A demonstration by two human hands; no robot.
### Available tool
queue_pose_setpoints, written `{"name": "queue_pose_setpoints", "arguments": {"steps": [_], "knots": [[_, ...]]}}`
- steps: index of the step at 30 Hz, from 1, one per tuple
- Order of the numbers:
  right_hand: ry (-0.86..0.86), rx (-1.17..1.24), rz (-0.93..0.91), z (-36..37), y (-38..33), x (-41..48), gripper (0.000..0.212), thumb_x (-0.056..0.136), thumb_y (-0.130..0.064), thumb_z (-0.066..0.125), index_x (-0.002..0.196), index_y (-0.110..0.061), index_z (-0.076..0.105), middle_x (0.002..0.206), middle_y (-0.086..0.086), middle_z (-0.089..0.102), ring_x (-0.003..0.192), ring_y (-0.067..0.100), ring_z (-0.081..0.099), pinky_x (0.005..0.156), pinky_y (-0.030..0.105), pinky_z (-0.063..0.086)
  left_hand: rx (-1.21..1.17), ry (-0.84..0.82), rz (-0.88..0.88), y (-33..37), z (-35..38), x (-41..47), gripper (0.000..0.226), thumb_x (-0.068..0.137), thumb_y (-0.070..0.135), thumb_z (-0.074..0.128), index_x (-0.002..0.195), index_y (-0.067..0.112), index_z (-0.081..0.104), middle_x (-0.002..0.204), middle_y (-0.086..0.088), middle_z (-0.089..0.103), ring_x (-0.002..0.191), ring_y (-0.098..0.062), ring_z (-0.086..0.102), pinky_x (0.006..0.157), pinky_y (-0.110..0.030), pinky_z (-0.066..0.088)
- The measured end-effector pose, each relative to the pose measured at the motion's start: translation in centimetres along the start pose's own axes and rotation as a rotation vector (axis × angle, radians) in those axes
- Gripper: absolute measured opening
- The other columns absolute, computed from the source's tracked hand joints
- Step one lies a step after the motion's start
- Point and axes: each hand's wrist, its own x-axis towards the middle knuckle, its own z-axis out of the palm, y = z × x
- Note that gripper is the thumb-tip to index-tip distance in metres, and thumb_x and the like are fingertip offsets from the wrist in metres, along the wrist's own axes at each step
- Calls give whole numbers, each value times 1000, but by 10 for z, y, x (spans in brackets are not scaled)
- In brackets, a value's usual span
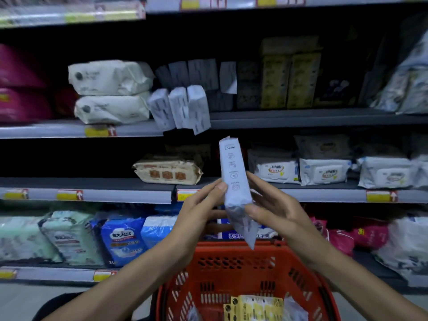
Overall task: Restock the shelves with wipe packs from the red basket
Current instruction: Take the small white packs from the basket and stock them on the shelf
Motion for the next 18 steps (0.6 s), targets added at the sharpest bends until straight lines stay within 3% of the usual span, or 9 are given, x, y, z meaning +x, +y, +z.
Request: {"name": "queue_pose_setpoints", "arguments": {"steps": [3,5,7,9,12,14,18], "knots": [[37,55,-15,1,-16,10,60,94,-28,57,152,-27,45,144,-15,59,134,12,57,111,38,48,4,1,-3,23,-1,3,38,105,41,53,136,24,67,113,-7,79,96,-26,77,80,-42,63],[22,32,-61,1,-28,15,64,92,-17,57,153,-25,43,147,-13,58,137,13,54,111,45,49,4,-34,1,38,-4,9,38,106,28,48,139,28,64,116,-6,78,96,-25,77,77,-41,63],[26,-26,-123,3,-41,20,71,88,-14,66,153,-29,41,145,-19,58,136,4,53,106,36,52,37,-92,39,52,-8,9,51,95,13,50,143,29,60,116,-5,78,99,-24,77,73,-38,62],[45,-38,-155,2,-49,27,74,90,-15,75,153,-33,40,142,-23,59,133,0,54,102,27,53,152,-149,140,65,-11,6,61,87,11,57,145,29,59,119,-5,77,105,-25,75,78,-37,62],[83,-80,-188,-2,-54,41,71,93,-5,69,153,-31,41,139,-24,61,131,-3,55,96,16,51,313,-156,265,78,-12,10,61,95,1,67,146,33,57,122,-3,76,108,-25,74,83,-34,62],[107,-84,-200,-4,-55,52,70,93,-1,68,152,-30,42,135,-26,63,126,-5,58,94,15,52,370,-131,300,83,-13,22,64,97,-4,63,148,34,54,119,-3,77,107,-26,74,80,-33,61],[149,-86,-244,-8,-54,80,70,89,-13,72,152,-28,45,136,-19,65,126,1,61,99,22,53,452,-69,376,89,-13,50,55,99,3,64,145,33,57,111,-1,78,101,-28,74,71,-27,58]]}}
